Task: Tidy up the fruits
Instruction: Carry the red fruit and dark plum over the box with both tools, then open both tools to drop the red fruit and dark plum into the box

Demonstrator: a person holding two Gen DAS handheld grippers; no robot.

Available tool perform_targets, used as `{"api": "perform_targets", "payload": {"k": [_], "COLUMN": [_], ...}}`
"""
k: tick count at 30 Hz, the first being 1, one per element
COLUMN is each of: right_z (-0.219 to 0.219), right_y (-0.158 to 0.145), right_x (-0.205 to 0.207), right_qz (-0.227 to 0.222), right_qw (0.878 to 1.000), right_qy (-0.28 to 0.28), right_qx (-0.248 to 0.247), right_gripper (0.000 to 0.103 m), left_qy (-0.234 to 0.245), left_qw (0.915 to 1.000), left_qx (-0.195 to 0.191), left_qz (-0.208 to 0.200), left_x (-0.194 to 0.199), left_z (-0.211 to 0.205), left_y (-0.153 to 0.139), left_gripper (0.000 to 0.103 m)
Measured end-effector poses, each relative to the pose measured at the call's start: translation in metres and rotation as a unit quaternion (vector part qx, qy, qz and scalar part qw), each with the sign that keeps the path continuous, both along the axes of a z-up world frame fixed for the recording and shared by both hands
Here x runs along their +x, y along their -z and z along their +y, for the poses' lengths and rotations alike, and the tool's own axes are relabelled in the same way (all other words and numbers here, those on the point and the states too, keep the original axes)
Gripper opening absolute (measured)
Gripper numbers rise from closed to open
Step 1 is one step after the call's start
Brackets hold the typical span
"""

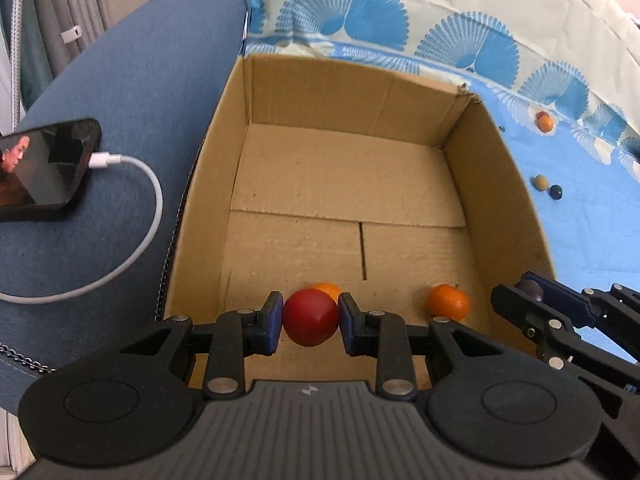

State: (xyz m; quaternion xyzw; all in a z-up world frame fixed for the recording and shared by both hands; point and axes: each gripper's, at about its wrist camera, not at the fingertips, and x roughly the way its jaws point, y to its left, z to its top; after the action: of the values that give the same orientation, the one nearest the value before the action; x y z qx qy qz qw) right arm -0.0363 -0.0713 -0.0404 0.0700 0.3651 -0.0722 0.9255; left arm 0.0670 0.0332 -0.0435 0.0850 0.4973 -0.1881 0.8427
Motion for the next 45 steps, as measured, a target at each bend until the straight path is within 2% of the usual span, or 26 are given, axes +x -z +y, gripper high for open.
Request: {"api": "perform_targets", "payload": {"k": [12,25,29,31,32,33,34,36,37,39,42,45], "right_z": [0.001,0.000,-0.001,-0.001,-0.001,-0.001,-0.002,-0.002,-0.003,-0.003,-0.001,0.002], "right_y": [0.029,0.046,0.049,0.050,0.051,0.050,0.048,0.043,0.040,0.033,0.021,0.006], "right_x": [0.018,0.030,0.033,0.035,0.036,0.037,0.037,0.035,0.033,0.027,0.015,-0.001], "right_qz": [0.038,0.056,0.059,0.062,0.064,0.065,0.064,0.059,0.054,0.047,0.038,0.027], "right_qw": [0.999,0.998,0.998,0.998,0.998,0.998,0.998,0.998,0.999,0.999,0.999,0.999], "right_qy": [-0.008,-0.014,-0.013,-0.016,-0.019,-0.018,-0.015,-0.009,-0.009,-0.008,-0.012,-0.014], "right_qx": [0.001,0.002,0.005,0.010,0.013,0.016,0.016,0.008,0.005,-0.002,-0.010,-0.020], "right_gripper": [0.025,0.025,0.025,0.026,0.027,0.038,0.054,0.068,0.074,0.083,0.087,0.088], "left_qy": [-0.002,-0.007,-0.003,0.004,0.009,0.017,0.028,0.033,0.037,0.044,0.053,0.058], "left_qw": [0.9996,0.9992,0.9995,0.9996,0.9996,0.9997,0.9994,0.9990,0.9987,0.9987,0.9973,0.9968], "left_qx": [0.019,0.026,0.027,0.027,0.026,0.015,0.001,-0.020,-0.028,-0.024,-0.007,-0.008], "left_qz": [0.019,0.029,0.019,0.011,0.008,0.009,0.018,0.022,0.021,0.004,-0.049,-0.054], "left_x": [0.012,0.027,0.028,0.027,0.027,0.027,0.027,0.025,0.023,0.016,0.001,-0.011], "left_z": [-0.004,-0.008,-0.009,-0.010,-0.011,-0.010,-0.011,-0.011,-0.011,-0.014,-0.017,-0.014], "left_y": [0.032,0.050,0.049,0.048,0.047,0.046,0.044,0.039,0.035,0.027,0.012,-0.001], "left_gripper": [0.033,0.033,0.034,0.041,0.052,0.064,0.070,0.084,0.087,0.103,0.103,0.103]}}
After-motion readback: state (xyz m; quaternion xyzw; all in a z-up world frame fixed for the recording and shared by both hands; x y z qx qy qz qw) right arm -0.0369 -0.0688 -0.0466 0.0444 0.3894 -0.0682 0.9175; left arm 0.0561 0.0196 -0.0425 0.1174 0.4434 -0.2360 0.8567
